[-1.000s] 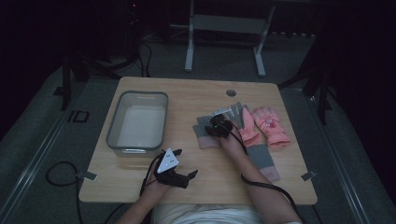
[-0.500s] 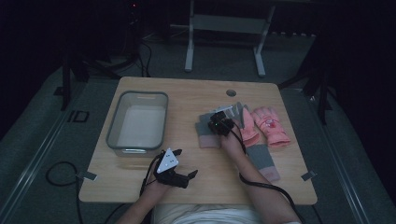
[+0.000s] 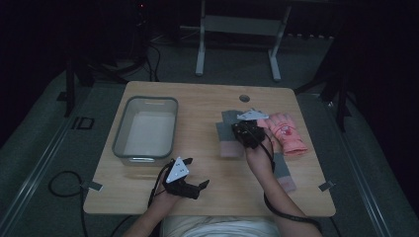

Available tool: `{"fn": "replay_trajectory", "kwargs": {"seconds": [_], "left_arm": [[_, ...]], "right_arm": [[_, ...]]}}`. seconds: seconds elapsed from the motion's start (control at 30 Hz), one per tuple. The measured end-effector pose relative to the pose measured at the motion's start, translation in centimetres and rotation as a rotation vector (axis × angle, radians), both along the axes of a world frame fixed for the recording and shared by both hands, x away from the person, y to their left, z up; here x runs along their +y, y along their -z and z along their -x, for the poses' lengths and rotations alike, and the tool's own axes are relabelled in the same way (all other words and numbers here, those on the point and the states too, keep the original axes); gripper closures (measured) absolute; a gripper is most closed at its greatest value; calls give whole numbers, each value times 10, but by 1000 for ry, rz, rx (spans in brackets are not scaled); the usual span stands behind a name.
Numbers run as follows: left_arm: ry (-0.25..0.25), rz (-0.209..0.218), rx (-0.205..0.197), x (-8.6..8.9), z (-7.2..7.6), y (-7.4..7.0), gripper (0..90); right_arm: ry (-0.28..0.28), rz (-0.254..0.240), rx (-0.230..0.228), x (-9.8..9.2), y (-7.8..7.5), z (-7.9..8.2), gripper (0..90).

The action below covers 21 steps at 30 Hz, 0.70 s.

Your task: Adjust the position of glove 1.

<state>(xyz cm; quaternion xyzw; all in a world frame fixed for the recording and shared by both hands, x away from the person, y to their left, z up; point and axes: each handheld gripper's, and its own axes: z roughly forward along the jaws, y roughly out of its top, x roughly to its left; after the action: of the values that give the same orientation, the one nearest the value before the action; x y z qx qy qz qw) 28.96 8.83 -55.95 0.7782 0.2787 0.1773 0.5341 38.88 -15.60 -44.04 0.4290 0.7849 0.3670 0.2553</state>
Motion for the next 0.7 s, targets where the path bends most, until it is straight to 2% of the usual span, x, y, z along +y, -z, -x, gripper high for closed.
{"fn": "replay_trajectory", "kwargs": {"seconds": [0.07, 0.1, 0.2, 0.23, 0.3, 0.37, 0.4, 0.47, 0.5, 0.6, 0.63, 0.7], "left_arm": [[1, -3, -1, 0, 0, 0, 16], [3, -7, -2, -1, 0, 0, 16], [2, -6, -2, -1, 0, 0, 16], [3, -8, -3, -1, 0, 0, 16], [2, -5, 0, -1, 0, 0, 16], [2, -5, 0, -1, 0, 0, 16], [2, -5, 0, -1, 0, 0, 16], [2, -6, -1, -1, 0, 0, 16], [2, -4, -2, -1, 0, 0, 15], [1, -4, -2, -1, 0, 0, 15], [1, -4, -2, -1, 0, 0, 16], [1, -4, -3, -1, 1, 0, 16]], "right_arm": [[9, -13, 5, -2, -1, 5, 867], [16, -31, 9, -6, -1, 14, 867], [31, -29, 15, -13, 3, 32, 867], [33, -46, 31, -16, 5, 38, 867], [39, -35, 34, -18, 9, 46, 867], [32, -56, 59, -20, 15, 53, 867], [36, -46, 62, -20, 19, 58, 867], [34, -47, 70, -19, 22, 61, 867], [27, -44, 99, -18, 33, 67, 867], [22, -45, 142, -17, 46, 69, 867], [22, -45, 142, -17, 46, 69, 867], [15, -43, 172, -17, 59, 70, 867]]}}
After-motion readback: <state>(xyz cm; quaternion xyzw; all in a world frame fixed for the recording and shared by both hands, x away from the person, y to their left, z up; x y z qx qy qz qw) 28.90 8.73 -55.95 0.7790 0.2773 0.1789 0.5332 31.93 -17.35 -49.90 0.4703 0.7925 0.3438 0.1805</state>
